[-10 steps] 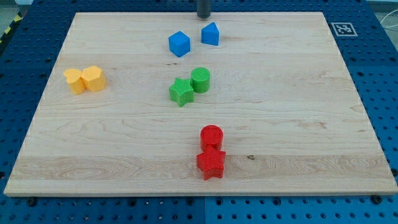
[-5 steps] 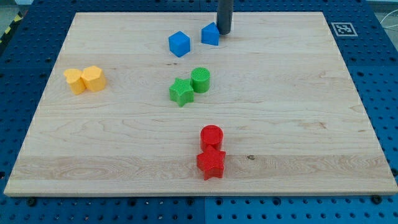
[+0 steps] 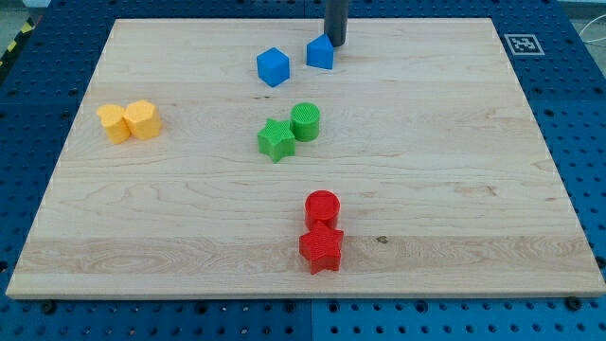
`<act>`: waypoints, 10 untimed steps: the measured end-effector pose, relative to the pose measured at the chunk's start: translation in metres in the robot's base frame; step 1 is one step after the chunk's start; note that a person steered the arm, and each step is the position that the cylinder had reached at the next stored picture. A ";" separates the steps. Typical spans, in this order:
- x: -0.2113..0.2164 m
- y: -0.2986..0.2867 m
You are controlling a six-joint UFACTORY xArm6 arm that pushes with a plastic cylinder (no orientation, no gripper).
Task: Push the blue triangle towards blue cube
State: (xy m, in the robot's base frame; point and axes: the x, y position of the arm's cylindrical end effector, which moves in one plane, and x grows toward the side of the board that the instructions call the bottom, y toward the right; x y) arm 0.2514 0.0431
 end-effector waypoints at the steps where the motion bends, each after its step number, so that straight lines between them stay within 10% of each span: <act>1: 0.009 0.000; 4: -0.026 -0.013; 10: 0.039 -0.016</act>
State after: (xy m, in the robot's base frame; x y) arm 0.2899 0.0273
